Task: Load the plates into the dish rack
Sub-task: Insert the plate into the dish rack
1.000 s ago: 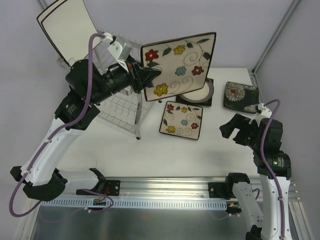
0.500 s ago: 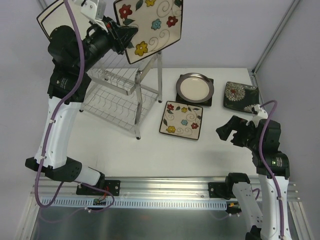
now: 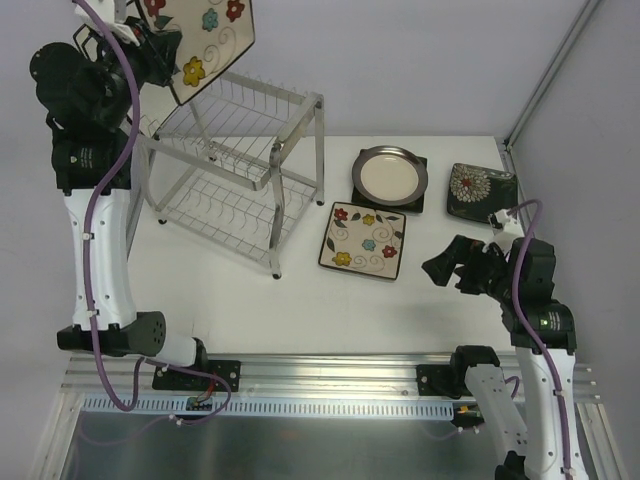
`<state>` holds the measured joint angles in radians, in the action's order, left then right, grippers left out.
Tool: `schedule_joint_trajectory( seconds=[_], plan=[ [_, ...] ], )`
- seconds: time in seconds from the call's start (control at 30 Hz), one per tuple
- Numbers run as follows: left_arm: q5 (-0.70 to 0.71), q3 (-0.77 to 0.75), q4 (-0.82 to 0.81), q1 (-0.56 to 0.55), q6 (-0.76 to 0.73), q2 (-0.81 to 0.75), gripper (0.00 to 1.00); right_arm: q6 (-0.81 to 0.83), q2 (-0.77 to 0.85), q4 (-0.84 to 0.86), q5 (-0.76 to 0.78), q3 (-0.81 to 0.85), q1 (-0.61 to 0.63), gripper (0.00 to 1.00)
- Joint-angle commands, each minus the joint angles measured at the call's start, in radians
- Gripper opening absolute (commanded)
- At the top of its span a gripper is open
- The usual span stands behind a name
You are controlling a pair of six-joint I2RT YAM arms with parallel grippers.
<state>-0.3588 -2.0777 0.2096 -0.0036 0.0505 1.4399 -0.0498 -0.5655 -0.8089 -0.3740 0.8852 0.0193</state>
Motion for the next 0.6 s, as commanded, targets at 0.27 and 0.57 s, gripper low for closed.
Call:
schedule_joint_trajectory(
  seconds=[0.27, 0.57],
  plan=[
    [-0.161, 0.048, -0.424, 0.261, 0.060, -0.018, 0.00, 0.076, -0.086, 0.060, -0.112, 0.032, 0.044, 0.99],
    [-0.229, 0.062, -0.437, 0.338, 0.038, 0.025, 0.00, 0.083, -0.160, 0.105, -0.161, 0.049, 0.057, 1.00]
  ],
)
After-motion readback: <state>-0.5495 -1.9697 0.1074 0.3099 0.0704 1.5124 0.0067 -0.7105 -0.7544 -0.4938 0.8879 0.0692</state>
